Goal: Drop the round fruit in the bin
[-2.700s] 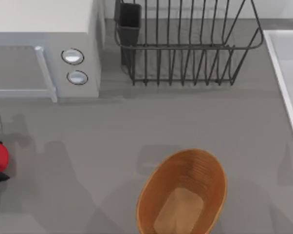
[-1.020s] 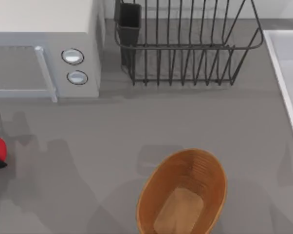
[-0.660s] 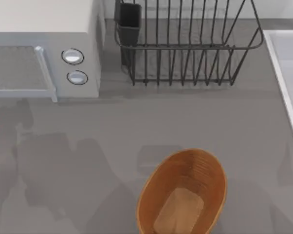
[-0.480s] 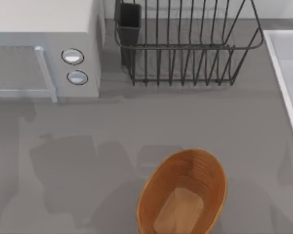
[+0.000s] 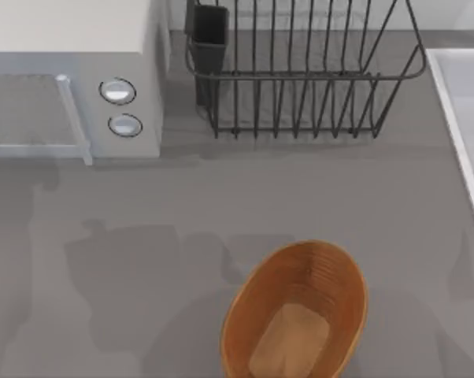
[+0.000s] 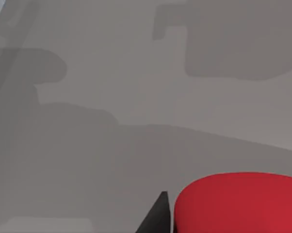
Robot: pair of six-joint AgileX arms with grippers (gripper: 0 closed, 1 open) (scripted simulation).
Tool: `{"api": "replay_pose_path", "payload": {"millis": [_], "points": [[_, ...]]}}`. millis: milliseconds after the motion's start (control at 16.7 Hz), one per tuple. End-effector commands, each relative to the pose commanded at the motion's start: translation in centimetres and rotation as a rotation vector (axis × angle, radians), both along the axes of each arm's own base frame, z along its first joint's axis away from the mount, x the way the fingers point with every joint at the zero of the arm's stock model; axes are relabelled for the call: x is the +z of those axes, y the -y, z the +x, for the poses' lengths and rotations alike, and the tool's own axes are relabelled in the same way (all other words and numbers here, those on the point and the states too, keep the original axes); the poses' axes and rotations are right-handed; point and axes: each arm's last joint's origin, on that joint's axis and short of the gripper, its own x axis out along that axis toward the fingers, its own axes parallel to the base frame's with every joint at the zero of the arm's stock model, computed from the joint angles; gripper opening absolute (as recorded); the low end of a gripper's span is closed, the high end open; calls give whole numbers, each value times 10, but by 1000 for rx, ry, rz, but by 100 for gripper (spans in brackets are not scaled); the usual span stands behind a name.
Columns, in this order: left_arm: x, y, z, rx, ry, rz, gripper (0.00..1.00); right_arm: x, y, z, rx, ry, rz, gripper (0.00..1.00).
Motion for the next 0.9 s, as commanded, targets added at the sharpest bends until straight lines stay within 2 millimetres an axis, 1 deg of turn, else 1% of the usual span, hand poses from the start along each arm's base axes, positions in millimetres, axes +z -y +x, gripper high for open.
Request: {"api": "replay_pose_path", "payload": {"millis": [120,180,300,360,420,480,600,720,840,900], "points": [[1,8,5,-12,-10,10,0,0,0,0,0,0,0,100],[3,17,9,-23,-20,20,0,0,0,0,0,0,0,100],[6,44,20,-60,-49,51,0,0,0,0,0,0,0,100],[8,62,24,-85,-67,72,0,0,0,0,0,0,0,100],[9,85,28,-114,-86,96,0,0,0,0,0,0,0,100],[10,111,31,-149,-104,125,0,0,0,0,0,0,0,100],[11,174,27,-233,-130,191,0,0,0,0,0,0,0,100],[11,242,10,-318,-135,265,0,0,0,0,0,0,0,100],[13,302,-20,-385,-116,333,0,0,0,0,0,0,0,100],[14,327,-37,-408,-99,361,0,0,0,0,0,0,0,100]]}}
